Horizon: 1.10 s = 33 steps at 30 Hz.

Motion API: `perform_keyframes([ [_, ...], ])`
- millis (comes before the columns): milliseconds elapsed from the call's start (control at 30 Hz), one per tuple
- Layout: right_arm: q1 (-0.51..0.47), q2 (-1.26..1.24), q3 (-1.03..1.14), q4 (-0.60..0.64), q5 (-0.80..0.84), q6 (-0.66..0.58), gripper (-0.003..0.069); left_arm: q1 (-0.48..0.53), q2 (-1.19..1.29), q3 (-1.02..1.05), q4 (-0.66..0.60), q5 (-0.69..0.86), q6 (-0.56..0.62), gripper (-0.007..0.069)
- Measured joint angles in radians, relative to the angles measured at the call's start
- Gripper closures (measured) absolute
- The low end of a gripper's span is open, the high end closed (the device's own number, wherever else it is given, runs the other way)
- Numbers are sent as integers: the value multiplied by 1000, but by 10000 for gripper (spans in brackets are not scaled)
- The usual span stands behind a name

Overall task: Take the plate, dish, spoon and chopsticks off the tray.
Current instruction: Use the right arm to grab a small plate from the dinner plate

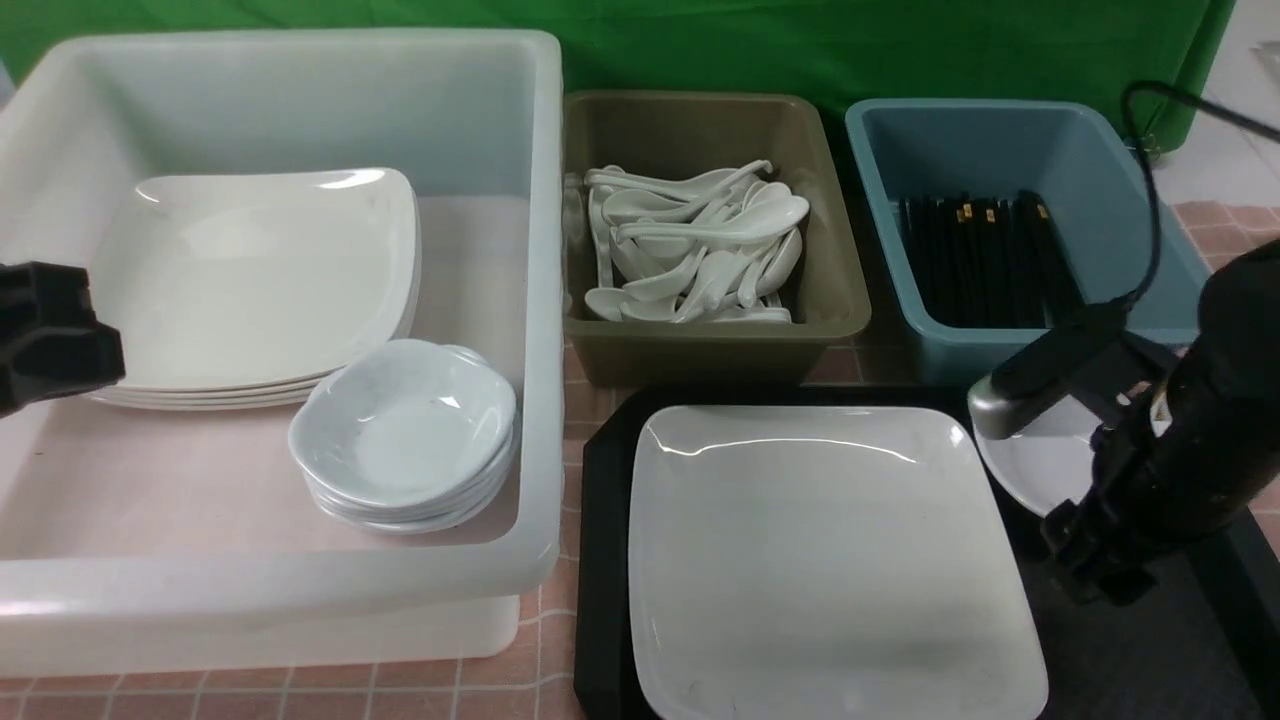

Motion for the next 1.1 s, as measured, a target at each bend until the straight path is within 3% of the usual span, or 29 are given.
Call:
perform_keyframes([
  [200,1,94,0,-116,-128,-82,141,0,0,0,-48,24,43,603],
  [467,1,195,0,-204,-171,-171,212,0,0,0,-61,81,84,603],
  [600,6,199,-8,-260,-163,-176,423,0,0,0,-65,90,86,603],
  [633,7,199,-9,-262,-161,-176,433,0,0,0,-65,90,86,603],
  [667,19,188,-29,-272,-128,-175,512,0,0,0,-65,100,87,603],
  [767,49,146,-84,-282,-38,-152,576,0,0,0,-65,107,93,603],
  [967,123,38,-171,-223,166,-121,577,0,0,0,-65,110,93,603],
  [1100,198,-102,-270,-70,229,-128,577,0,0,0,-65,112,94,603],
])
